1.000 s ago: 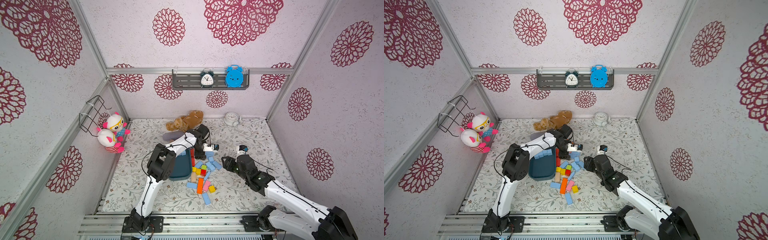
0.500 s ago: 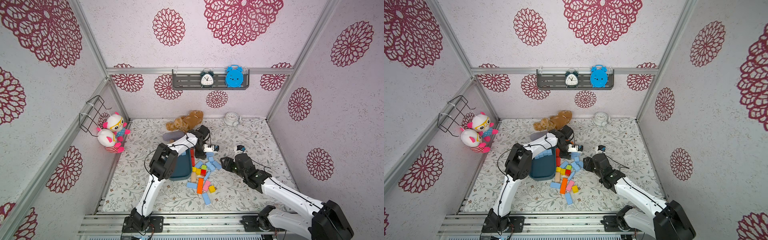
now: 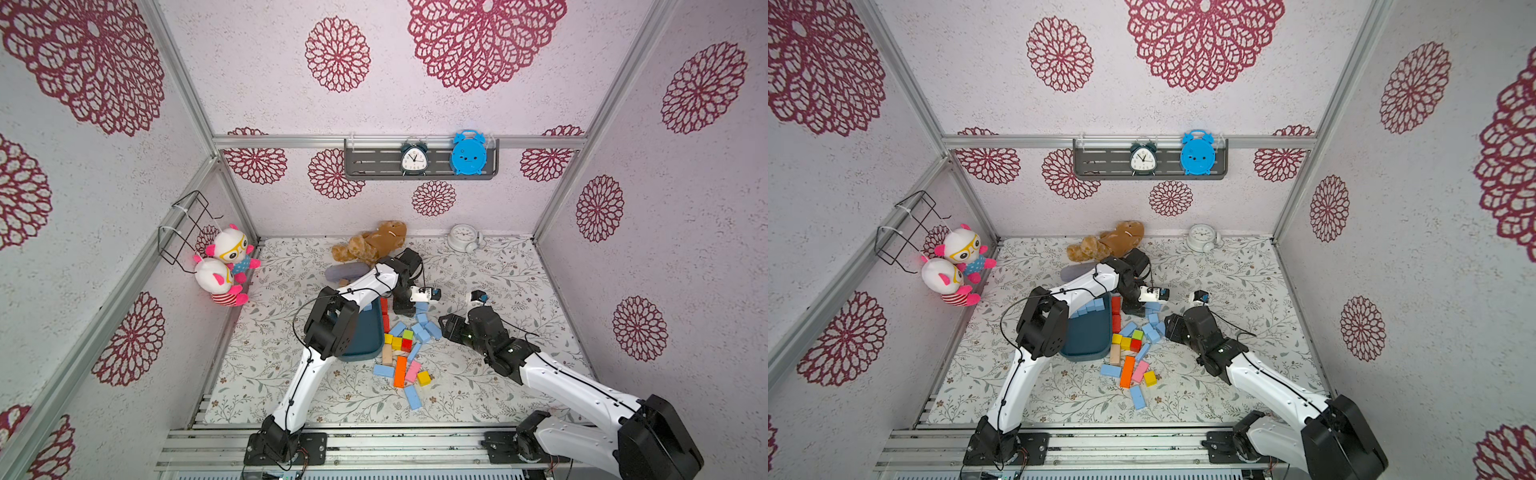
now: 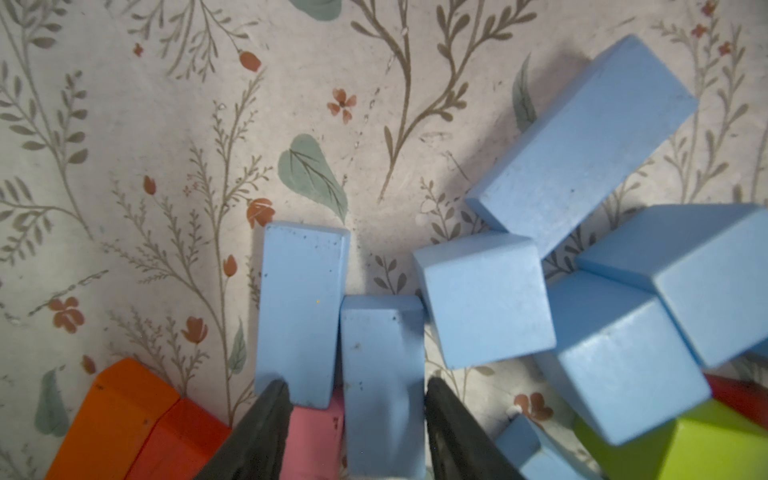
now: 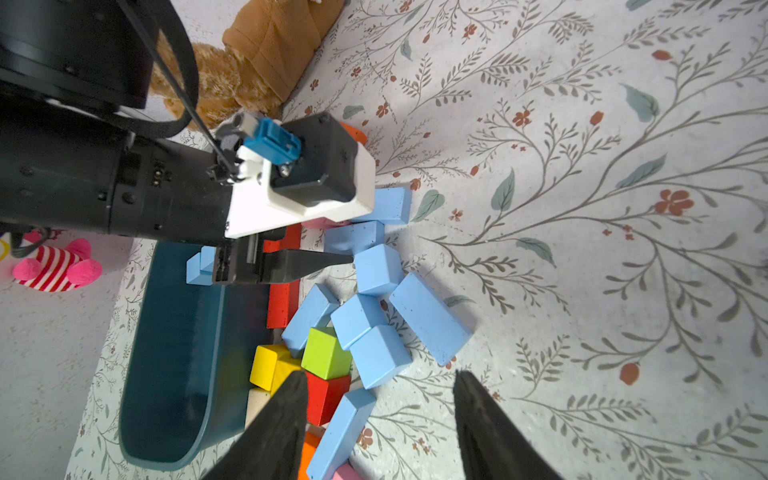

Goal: Pick out the blue building blocks
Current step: Pick up the building block from the center of the board.

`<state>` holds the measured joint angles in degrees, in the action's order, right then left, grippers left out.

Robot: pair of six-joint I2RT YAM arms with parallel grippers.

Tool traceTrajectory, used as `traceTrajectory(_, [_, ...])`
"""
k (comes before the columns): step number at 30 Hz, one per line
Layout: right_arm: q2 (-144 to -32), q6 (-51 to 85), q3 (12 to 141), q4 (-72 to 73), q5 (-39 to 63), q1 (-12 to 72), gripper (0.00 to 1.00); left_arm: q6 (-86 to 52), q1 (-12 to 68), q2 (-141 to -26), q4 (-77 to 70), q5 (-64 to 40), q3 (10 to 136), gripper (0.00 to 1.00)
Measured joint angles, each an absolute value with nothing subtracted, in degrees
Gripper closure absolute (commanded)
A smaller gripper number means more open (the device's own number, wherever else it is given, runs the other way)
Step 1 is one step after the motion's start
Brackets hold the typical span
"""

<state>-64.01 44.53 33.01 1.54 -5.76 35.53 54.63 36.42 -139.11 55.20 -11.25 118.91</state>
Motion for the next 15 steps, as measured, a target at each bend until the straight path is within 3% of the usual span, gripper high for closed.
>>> traceTrajectory(15, [-59.9,44.6,33.0,1.4,-6.3,35.4,0.41,54.7,36.6,-139.2,57.8,-11.5,119.4,0.45])
